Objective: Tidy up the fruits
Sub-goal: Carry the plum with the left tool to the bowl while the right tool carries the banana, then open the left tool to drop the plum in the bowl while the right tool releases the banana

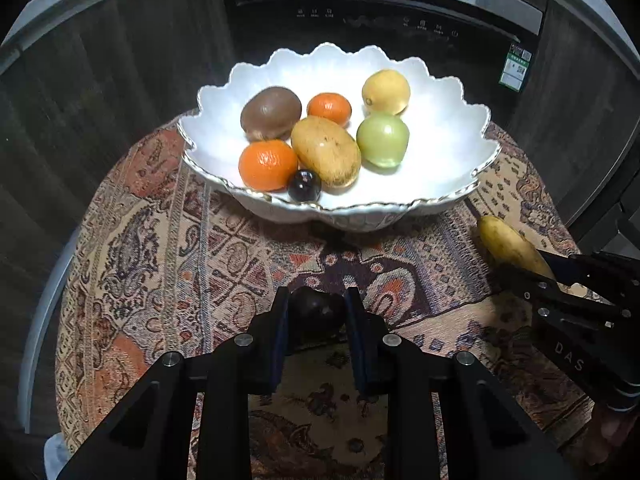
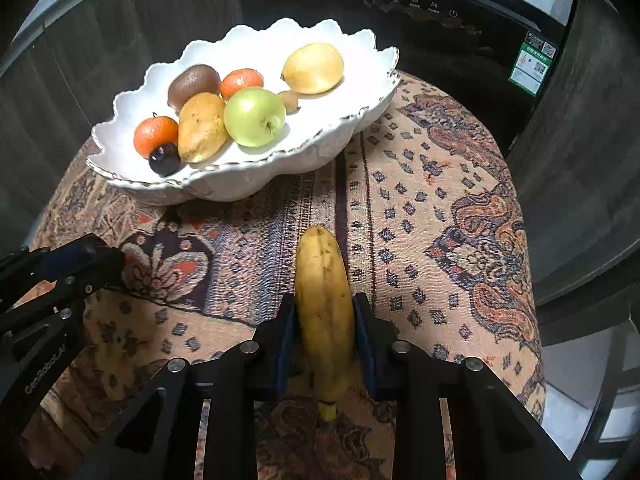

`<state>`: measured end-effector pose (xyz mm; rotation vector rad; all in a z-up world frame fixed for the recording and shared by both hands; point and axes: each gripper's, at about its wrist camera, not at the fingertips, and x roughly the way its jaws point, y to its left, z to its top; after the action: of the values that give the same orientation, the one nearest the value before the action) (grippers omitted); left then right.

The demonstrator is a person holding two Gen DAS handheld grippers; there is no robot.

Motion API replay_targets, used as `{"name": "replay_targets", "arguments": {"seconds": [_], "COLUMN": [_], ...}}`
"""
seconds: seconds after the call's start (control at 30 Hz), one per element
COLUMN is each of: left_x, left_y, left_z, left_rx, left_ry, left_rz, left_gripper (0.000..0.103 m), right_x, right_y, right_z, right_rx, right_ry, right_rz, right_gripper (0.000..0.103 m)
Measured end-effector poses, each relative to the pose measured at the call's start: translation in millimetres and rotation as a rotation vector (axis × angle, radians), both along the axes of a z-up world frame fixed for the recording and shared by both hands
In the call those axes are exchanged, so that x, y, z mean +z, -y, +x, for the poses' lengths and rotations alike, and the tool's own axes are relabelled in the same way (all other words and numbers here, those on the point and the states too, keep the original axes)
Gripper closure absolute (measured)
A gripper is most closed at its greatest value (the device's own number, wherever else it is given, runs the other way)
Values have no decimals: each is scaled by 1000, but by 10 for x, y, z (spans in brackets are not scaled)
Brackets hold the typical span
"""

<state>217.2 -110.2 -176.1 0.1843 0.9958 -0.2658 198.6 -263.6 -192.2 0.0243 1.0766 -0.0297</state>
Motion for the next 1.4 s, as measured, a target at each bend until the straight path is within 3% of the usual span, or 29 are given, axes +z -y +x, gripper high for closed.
{"name": "replay_targets", "arguments": {"seconds": [0.43, 0.8, 1.07, 1.4], "left_x": [510, 931, 894, 487], "left_y": [-19, -88, -98, -59], "left_z": [-79, 351, 852, 1406], "left_rx": [-11, -11, -9, 5], "left_ry": [80, 137, 134, 60], "left_rz": [-43, -59, -46, -35], "left_gripper": [76, 76, 76, 76], "right_x": [662, 1123, 1046, 729], "right_y": [-10, -110, -33, 16], "right_z": [-134, 220, 698, 1225], "right_rx": [-8, -18, -69, -87], "right_ry": [114, 179, 145, 86], "right_rz": [19, 30, 64, 61], "right_gripper": [74, 74, 74, 74]}}
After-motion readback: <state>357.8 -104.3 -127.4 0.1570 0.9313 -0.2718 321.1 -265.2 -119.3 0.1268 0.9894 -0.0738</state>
